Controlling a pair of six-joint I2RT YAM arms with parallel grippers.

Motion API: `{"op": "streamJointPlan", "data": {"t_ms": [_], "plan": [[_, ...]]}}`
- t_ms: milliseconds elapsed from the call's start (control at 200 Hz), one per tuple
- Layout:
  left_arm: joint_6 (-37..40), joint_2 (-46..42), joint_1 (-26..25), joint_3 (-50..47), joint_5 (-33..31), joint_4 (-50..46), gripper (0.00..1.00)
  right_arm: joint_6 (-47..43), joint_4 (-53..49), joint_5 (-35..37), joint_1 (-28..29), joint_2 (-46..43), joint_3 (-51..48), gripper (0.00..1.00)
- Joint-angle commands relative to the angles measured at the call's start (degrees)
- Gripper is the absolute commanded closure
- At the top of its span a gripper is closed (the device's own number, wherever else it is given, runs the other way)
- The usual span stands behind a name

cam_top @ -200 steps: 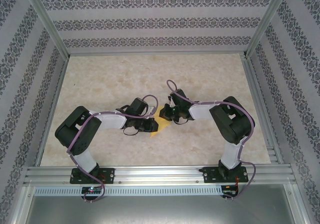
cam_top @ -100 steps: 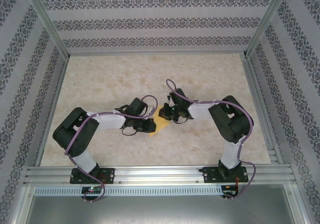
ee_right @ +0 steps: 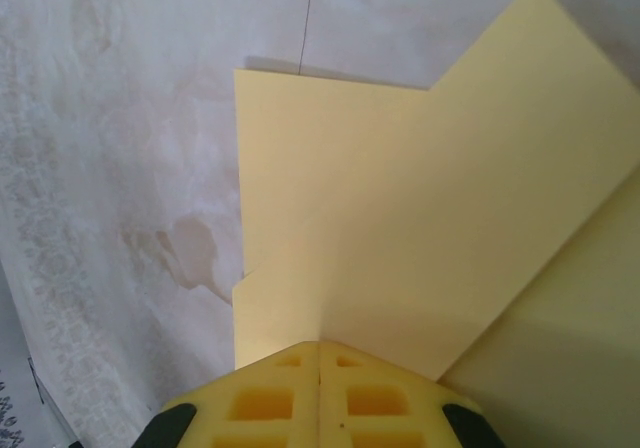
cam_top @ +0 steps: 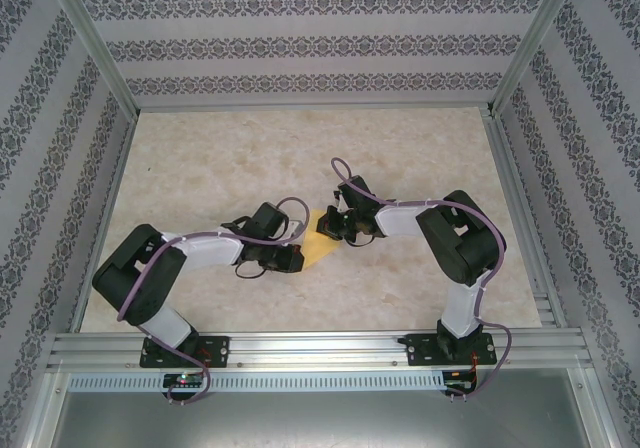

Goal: Fold a paper plane with a square sheet of paper (pick it up from the middle)
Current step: Fourth fold the wing at the center of the table.

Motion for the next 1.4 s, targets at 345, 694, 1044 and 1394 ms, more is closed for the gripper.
{"op": "streamJointPlan", "data": {"t_ms": [345, 694, 1044, 1394], "plan": [[-1.68, -8.07, 1.3, 0.4, 4.65, 3.73, 0.94, -1.39, -7.91, 6.38, -0.47, 5.18, -2.13, 1.0], [-3.61, 2.75, 1.28, 5.74, 3.56, 9.69, 0.9, -0.86, -7.05, 5.98, -0.36, 5.96, -2.44, 1.0], [-0.79, 9.57, 1.44, 7.27, 0.81, 9.43, 0.92, -0.97, -7.13, 5.9, -0.36, 6.05, -2.74, 1.0], [-1.16, 5.26, 2.36, -1.35, 2.61, 8.52, 0.94, -2.01, -8.76, 5.99, -0.5, 5.35, -3.51, 1.0]]}}
